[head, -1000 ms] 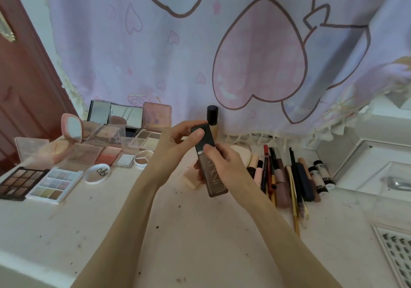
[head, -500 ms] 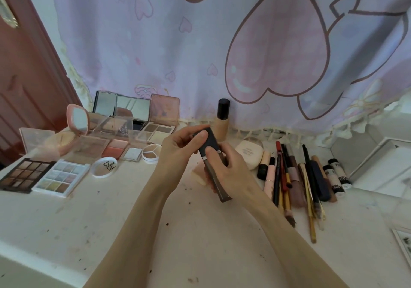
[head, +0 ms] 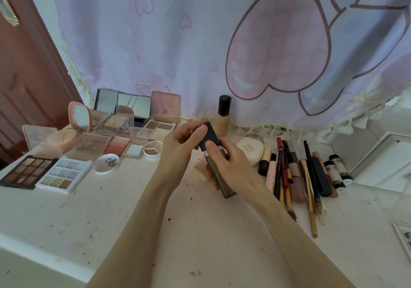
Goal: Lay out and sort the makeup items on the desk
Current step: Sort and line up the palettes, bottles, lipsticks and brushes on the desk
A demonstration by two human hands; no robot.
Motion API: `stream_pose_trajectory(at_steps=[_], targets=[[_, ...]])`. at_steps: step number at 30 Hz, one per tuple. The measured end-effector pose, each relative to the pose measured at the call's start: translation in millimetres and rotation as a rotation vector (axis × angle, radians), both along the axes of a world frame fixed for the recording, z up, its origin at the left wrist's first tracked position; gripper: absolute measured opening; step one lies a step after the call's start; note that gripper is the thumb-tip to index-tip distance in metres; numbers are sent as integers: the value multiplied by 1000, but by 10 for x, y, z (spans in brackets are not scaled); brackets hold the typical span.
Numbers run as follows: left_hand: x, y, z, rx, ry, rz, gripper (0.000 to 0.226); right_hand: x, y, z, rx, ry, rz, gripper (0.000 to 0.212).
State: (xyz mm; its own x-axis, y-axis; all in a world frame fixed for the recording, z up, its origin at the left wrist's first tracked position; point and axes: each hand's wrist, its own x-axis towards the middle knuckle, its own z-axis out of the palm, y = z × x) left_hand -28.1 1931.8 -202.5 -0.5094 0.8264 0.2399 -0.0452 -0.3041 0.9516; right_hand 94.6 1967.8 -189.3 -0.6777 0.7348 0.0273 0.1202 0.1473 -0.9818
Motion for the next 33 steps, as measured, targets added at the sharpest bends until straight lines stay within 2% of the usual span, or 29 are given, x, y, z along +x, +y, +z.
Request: stream_pose_trajectory(at_steps=[7,9,12,15,17,20,26,28,33], targets=[[22,6,-4,32,-34,11,19,-9,12,36,76,5,-17,26],[3,19,27,98,-101,31,23,14,20,28,87,-34,-13,28],[-170,8,60,228,-264,120,37,77,36,-5,112,-107,-33,20],[-203,-15,55,189,-228,199,26,110,85,-5,61,-55,-93,9],[-164,0,38,86,-121,296,23,120,124,37,-5,-23,-123,6],[-197,13,25,-146,233,453,33,136,144,81,-107,51,-119,7],[-454,149,-10,-406,744,502,31,-114,275,148,35,64,-203,21],[-541,233,1,-474,813,472,32,-266,334,194,85,38,-200,30],[-733,399,23,-640,1017,423,36,-652,478,192,110,25,-262,22]])
